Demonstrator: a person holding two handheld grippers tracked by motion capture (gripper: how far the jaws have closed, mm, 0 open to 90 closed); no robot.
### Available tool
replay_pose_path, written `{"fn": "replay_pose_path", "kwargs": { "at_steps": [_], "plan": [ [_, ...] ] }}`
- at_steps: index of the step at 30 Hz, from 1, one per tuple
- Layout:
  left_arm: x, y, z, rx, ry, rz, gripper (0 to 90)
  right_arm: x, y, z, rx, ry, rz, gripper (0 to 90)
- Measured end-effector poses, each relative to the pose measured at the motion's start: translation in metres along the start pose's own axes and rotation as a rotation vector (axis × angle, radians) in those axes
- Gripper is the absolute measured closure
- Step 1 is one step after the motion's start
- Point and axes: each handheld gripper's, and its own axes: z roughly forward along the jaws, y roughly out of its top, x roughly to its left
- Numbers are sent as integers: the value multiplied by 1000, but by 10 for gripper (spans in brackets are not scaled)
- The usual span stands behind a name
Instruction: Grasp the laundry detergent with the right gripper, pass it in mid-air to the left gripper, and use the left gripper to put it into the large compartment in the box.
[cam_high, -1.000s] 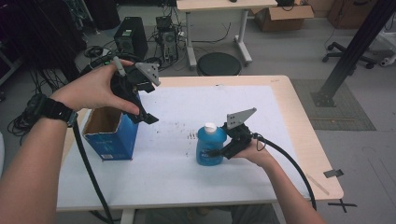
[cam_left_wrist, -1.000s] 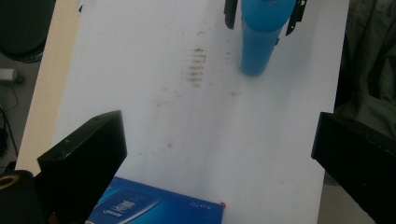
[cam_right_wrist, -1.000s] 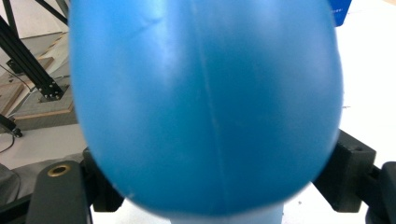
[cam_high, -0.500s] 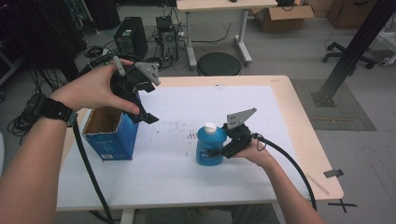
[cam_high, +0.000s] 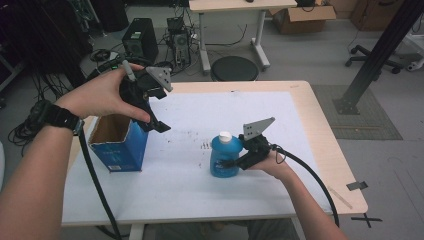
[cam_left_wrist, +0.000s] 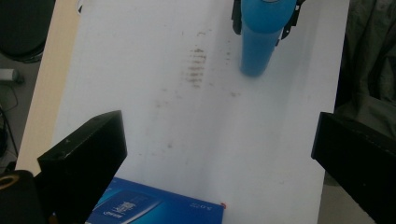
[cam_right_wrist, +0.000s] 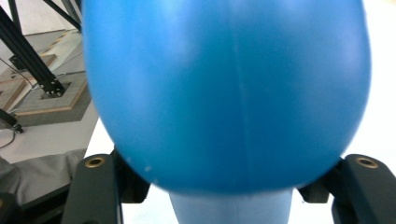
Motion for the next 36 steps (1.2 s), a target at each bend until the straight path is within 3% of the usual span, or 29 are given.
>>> {"fn": "replay_pose_path", "kwargs": {
  "at_steps": [16,25,36],
  "plan": [
    [1,2,1,2,-1,7,40,3,-1,-2,-16,-41,-38,421],
    [0,6,0,-5,-9,12,37,2,8,-4,23,-51,-31,427],
    [-2,19,-3,5,-18,35,37,6,50,-12,44,-38,-82,430]
  ]
}}
